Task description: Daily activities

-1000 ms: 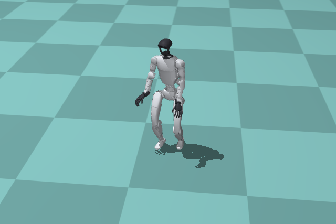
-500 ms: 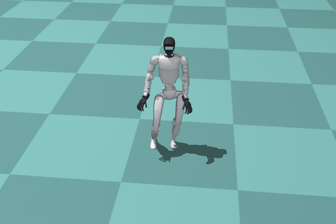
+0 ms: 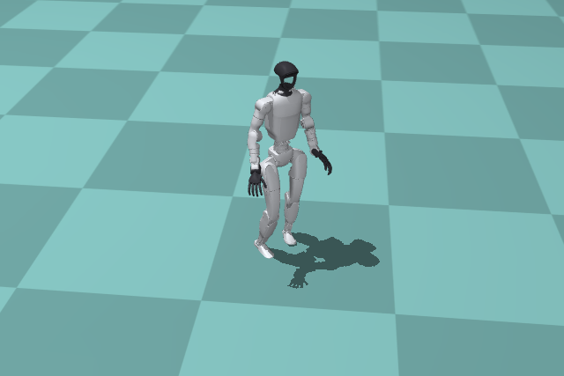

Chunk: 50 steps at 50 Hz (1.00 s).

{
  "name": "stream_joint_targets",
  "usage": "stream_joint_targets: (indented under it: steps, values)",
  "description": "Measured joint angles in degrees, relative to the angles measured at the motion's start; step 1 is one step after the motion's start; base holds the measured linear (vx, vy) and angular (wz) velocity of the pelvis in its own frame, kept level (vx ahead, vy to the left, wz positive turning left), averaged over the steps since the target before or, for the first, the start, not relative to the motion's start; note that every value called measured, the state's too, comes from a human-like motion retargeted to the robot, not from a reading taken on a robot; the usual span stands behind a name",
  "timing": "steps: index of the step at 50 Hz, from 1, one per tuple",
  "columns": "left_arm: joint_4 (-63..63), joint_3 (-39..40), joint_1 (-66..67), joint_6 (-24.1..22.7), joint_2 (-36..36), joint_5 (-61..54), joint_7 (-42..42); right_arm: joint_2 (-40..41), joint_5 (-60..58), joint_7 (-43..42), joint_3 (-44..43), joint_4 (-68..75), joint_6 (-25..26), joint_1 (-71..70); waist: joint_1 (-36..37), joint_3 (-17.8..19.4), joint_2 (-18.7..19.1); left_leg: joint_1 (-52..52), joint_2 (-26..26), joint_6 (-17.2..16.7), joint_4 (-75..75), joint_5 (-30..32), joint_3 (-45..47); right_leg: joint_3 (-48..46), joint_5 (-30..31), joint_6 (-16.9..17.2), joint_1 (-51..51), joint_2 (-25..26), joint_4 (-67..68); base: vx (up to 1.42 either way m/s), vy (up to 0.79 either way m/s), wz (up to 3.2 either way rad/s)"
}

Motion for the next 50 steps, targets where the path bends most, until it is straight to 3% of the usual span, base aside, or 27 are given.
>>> stream_joint_targets:
  steps: [12, 32, 50]
  values:
    - [-2.91, -1.01, 2.34, -0.99, -1.8, -1.16, -3.32, -0.41, -0.34, -1.07, -1.33, -0.21, 0.7, -1.79, -0.29, -0.79, 3.74, -0.09, 3.63, -1.37, 1.47, -2.26, 0.29, -3.85, -0.6, -1.78, 3.79, 2.46, -4.29, 0.02, -0.11, 0.31]
    - [-5.22, -4.99, 1.53, -1.53, -4.3, 0.4, -6.19, -0.03, 0.71, -0.45, -1.28, 2.87, 1.44, -2.43, -0.82, 0.03, 12.36, -4.84, 12.52, -0.24, 20.89, -15.33, 12.31, -4.65, 1.75, -2.66, 10.63, 10.44, -12.63, 0.0, -0.02, 0.03]
    - [-4.59, -5.61, 0.05, -0.91, -5.89, 0.67, -7.31, -1.21, 3.26, 1.2, -1.83, 4.19, 1.41, -1.24, -0.23, -0.21, 13.96, -5.08, 13.47, -0.1, 21.26, -15.52, 12.34, -4.53, 3.52, -2.88, 12.05, 11.38, -14.94, 0.0, 0.0, 0.0]
